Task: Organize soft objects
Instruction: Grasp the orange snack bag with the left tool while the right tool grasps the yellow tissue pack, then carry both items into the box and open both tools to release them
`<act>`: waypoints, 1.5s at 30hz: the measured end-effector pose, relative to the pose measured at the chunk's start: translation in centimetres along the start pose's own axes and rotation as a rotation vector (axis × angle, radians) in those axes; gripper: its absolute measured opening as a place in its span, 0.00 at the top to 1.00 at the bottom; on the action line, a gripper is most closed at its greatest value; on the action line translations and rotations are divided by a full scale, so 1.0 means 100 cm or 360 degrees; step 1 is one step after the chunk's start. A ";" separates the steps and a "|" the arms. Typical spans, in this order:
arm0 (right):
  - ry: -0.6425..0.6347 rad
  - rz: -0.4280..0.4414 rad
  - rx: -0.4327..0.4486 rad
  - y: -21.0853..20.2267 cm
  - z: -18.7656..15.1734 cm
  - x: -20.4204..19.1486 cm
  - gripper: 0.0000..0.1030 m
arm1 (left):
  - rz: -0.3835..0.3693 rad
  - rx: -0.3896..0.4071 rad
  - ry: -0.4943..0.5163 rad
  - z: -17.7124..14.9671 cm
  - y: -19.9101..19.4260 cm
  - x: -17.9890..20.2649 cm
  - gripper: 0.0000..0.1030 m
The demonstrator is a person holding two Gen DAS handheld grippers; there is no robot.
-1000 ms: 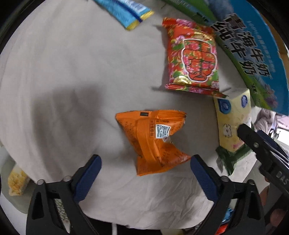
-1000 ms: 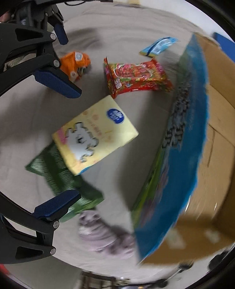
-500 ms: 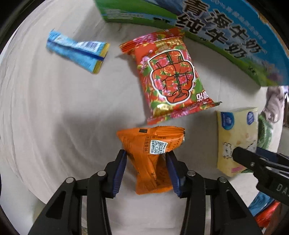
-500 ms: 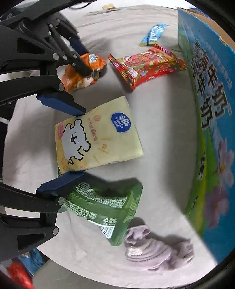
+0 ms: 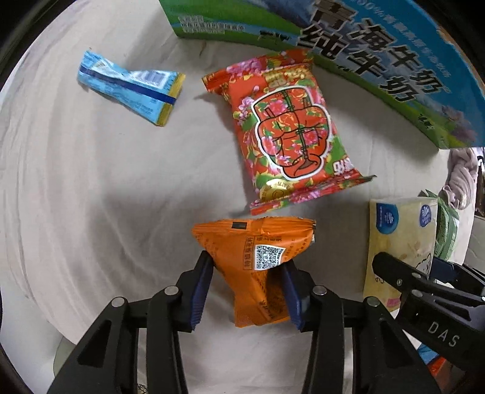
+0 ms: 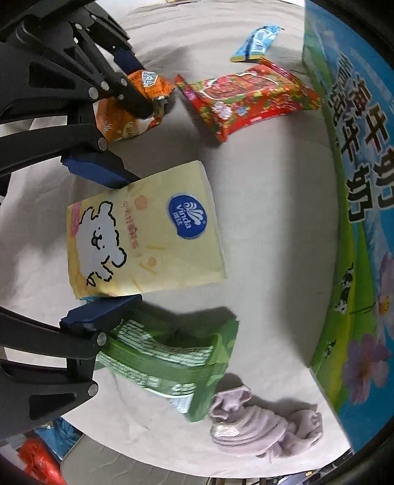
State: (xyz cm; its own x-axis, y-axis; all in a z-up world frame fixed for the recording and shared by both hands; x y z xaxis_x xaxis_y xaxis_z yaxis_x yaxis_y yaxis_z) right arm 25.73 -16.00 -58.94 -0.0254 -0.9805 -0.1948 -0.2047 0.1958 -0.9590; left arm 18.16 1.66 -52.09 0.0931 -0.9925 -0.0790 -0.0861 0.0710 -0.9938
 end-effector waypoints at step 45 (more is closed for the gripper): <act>0.0219 0.0146 0.0535 -0.201 0.178 0.032 0.33 | -0.0017 0.0218 0.0670 0.335 -0.108 0.143 0.63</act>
State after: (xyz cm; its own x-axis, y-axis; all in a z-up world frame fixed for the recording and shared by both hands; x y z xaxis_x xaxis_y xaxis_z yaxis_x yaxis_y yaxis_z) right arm 47.15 -22.84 -43.93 -0.1646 -0.9470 -0.2758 0.1366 0.2550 -0.9572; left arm 53.69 -10.00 -45.13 -0.3216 -0.9451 -0.0580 0.0474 0.0451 -0.9979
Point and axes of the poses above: each gripper's, at about its wrist camera, not at the fingertips, and y roughly the way its jaws point, x to its right, z to its top, the point moved 9 cm from there along y, roughly the way its jaws point, and after that the axes turned 7 degrees about z, right-handed, at the moved point
